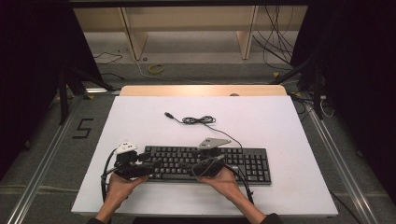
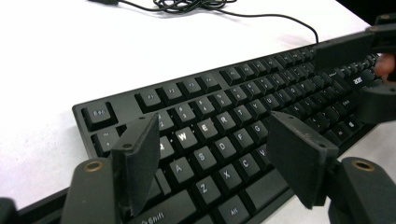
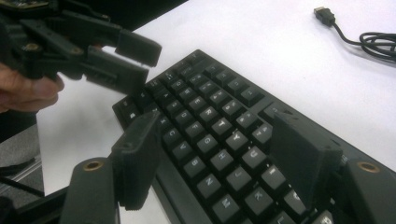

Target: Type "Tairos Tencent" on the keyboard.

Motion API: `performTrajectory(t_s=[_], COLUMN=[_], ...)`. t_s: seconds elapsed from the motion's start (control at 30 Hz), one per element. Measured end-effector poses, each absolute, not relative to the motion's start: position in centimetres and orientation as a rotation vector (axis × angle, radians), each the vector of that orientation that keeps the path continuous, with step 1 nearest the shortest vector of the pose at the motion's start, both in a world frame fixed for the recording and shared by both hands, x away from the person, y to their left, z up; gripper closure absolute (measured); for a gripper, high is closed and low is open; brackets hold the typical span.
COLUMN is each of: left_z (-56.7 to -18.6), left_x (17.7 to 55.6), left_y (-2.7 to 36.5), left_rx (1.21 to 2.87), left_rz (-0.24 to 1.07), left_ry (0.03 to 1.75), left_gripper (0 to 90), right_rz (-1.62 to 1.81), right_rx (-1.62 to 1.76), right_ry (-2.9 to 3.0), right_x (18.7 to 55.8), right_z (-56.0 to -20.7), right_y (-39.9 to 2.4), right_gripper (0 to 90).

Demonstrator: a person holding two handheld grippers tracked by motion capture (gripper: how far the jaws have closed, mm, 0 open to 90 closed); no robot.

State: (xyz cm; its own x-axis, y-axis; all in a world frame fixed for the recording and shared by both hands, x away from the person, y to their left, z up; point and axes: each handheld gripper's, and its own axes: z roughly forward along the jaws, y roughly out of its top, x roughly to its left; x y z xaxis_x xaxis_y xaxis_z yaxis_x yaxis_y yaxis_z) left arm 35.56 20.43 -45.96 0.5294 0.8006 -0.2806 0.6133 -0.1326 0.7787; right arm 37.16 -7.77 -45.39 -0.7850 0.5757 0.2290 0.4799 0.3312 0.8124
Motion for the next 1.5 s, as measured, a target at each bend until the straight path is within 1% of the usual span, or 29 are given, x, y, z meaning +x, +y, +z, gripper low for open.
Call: performTrajectory(t_s=[0.43, 0.6, 0.73, 1.03, 1.23, 1.3, 1.5], left_z=[-45.7, -45.8, -46.0, -46.5, -46.8, -46.9, -47.3], left_x=[36.7, 36.9, 37.0, 36.8, 36.7, 36.7, 36.8], left_y=[19.7, 19.9, 20.1, 20.1, 20.0, 19.9, 19.7], left_rx=[1.860, 1.861, 1.865, 1.951, 1.987, 1.991, 2.023], left_rz=[0.262, 0.276, 0.284, 0.309, 0.297, 0.294, 0.279], left_ry=[1.168, 1.186, 1.212, 1.189, 1.182, 1.182, 1.184], left_gripper=[33.4, 35.1, 43.7, 71.7, 86.0, 88.8, 89.0], right_rz=[1.464, 1.469, 1.473, 1.474, 1.472, 1.471, 1.473], right_rx=[0.991, 0.985, 0.985, 0.990, 0.992, 0.993, 0.997], right_ry=[2.479, 2.475, 2.471, 2.463, 2.458, 2.458, 2.454], right_x=[36.5, 36.4, 36.3, 36.3, 36.2, 36.2, 36.2], right_z=[-45.8, -45.7, -45.7, -45.7, -45.7, -45.7, -45.7], right_y=[-8.8, -8.8, -8.9, -9.3, -9.4, -9.4, -9.5], right_gripper=[32.6, 31.1, 30.4, 30.3, 30.1, 30.1, 30.1])
